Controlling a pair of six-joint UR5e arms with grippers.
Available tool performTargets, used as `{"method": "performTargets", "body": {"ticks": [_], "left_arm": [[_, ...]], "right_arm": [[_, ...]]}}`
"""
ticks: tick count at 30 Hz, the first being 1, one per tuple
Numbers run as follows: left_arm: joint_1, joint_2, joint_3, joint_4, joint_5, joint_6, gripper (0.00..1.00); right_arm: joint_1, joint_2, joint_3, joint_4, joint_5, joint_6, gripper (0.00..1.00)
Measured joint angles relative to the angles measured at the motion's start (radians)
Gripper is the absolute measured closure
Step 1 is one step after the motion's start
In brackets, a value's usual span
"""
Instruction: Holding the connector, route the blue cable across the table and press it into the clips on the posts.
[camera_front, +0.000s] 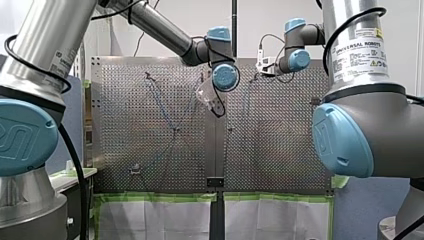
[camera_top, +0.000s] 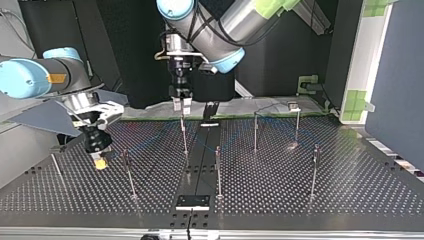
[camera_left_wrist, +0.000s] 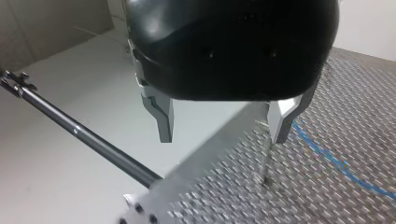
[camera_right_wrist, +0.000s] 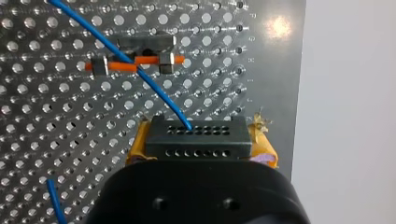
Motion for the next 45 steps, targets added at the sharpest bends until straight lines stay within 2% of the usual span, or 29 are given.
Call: {"method": "performTargets", "body": {"ticks": [11, 17, 35, 45], "left_arm": [[-0.004, -0.095, -0.095, 0.095, -0.061, 0.003, 0.00], [-0.007, -0.137, -0.149, 0.149, -0.070, 0.022, 0.00], [-0.011, -0.143, -0.304, 0.304, -0.065, 0.105, 0.00], [-0.011, -0.144, -0.388, 0.387, -0.062, 0.113, 0.00]], "right_arm": [[0.008, 0.000, 0.000, 0.001, -0.001, -0.001, 1.00], [0.008, 0.000, 0.000, 0.001, 0.001, -0.001, 1.00], [0.008, 0.001, 0.000, 0.001, 0.001, -0.002, 1.00], [0.008, 0.001, 0.001, 0.002, 0.008, -0.003, 1.00]]}}
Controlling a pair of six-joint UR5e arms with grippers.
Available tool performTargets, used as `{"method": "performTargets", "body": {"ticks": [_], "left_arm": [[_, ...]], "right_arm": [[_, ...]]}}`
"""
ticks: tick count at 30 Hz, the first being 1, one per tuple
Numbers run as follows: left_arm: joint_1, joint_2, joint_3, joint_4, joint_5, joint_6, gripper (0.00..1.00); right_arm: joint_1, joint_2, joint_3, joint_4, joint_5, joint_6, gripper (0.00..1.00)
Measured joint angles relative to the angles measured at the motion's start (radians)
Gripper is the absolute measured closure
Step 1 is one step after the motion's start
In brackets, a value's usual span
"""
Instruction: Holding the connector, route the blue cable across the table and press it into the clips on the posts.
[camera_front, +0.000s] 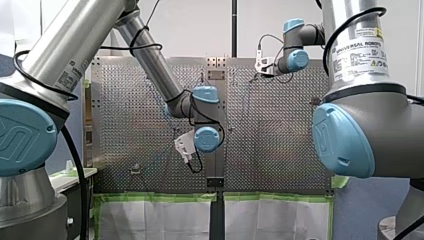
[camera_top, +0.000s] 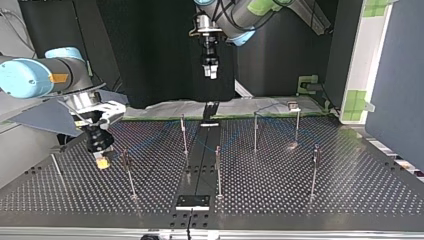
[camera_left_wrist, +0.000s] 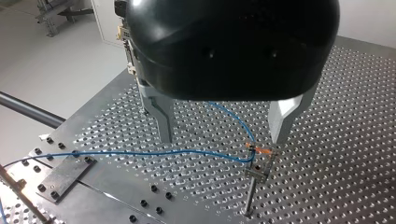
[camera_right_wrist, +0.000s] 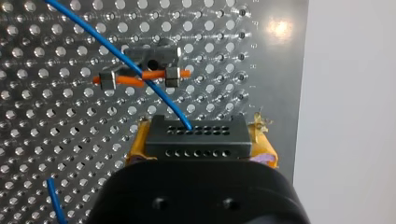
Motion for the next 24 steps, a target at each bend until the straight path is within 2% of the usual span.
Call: {"method": "performTargets", "body": {"ticks": [24], "left_arm": [[0.001, 0.000, -0.209, 0.209, 0.001, 0.001, 0.00]], "right_arm": [[-0.005, 0.000, 0.002, 0.002, 0.019, 0.000, 1.00]]}}
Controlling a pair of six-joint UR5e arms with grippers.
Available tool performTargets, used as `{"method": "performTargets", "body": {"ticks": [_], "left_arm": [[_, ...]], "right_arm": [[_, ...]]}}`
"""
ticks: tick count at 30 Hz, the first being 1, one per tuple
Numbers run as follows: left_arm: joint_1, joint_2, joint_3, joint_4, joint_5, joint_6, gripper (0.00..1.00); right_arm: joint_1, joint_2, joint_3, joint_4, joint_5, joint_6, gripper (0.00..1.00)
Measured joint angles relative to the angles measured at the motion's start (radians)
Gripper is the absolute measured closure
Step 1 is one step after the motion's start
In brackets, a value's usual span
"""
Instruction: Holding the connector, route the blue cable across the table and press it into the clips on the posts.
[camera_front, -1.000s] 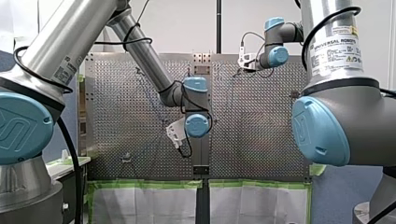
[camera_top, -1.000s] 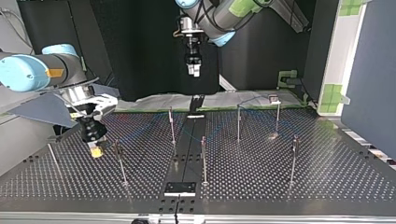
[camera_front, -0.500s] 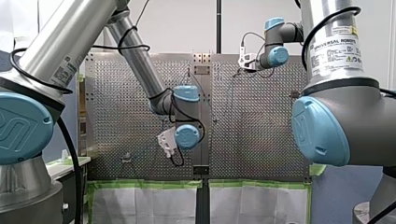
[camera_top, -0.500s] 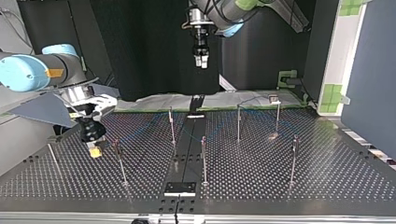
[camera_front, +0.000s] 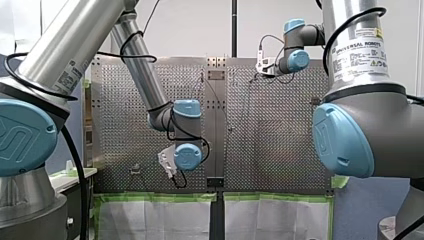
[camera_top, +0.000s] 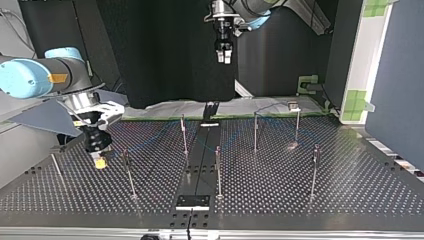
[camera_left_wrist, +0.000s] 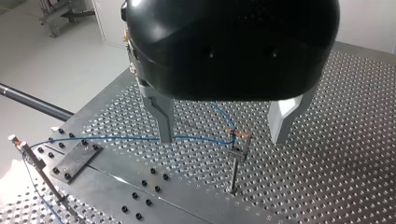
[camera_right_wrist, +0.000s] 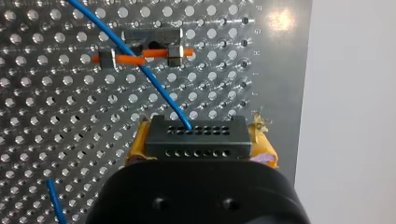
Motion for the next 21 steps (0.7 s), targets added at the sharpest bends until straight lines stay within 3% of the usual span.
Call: {"method": "performTargets", "body": {"ticks": [9, 21], "left_arm": [[0.000, -0.001, -0.076, 0.076, 0.000, 0.000, 0.00], [0.000, -0.001, -0.156, 0.156, 0.000, 0.001, 0.00]], "right_arm": [[0.005, 0.000, 0.002, 0.006, 0.035, 0.000, 1.00], [0.005, 0.000, 0.003, 0.022, 0.045, 0.000, 1.00]]}}
